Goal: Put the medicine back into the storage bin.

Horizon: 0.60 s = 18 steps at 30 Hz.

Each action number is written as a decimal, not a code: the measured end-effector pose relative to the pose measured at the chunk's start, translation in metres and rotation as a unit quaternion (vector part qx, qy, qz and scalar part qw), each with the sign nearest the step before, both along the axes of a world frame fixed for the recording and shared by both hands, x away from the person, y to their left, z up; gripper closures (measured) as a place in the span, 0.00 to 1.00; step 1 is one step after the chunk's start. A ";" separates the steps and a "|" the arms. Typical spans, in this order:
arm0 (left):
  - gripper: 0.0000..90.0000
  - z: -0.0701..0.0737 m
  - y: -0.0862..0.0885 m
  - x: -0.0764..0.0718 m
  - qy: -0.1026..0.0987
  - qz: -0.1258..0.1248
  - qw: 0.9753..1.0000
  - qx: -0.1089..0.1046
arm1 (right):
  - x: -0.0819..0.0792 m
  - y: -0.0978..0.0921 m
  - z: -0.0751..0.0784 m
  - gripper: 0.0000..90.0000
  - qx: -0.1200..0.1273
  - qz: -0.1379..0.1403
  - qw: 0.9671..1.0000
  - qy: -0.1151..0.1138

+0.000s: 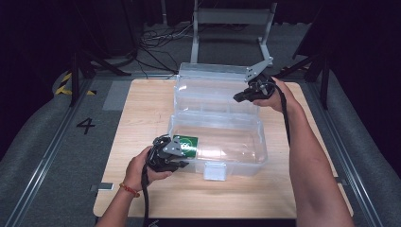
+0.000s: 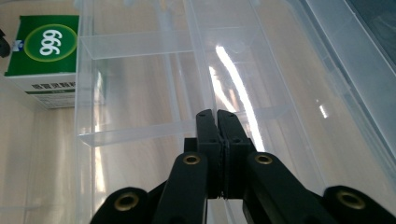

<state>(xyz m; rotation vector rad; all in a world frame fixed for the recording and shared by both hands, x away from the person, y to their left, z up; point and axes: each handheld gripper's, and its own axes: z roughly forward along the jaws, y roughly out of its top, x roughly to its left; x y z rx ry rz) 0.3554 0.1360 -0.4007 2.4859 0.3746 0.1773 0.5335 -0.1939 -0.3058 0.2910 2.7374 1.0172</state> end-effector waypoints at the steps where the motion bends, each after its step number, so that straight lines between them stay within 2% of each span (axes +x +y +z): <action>1: 0.85 0.000 0.000 0.000 0.000 0.000 1.000 0.000 | 0.000 0.000 0.000 0.99 0.000 0.000 1.000 0.000; 8: 0.84 0.000 -0.002 -0.001 -0.001 0.003 1.000 0.001 | -0.009 0.001 0.006 0.99 0.003 0.011 1.000 -0.006; 14: 0.84 -0.001 -0.003 -0.001 0.001 0.007 1.000 0.001 | -0.020 0.004 0.011 1.00 -0.005 0.017 1.000 -0.021; 18: 0.84 -0.002 -0.003 -0.001 0.003 0.007 1.000 -0.003 | -0.025 0.004 0.014 1.00 -0.007 0.020 1.000 -0.023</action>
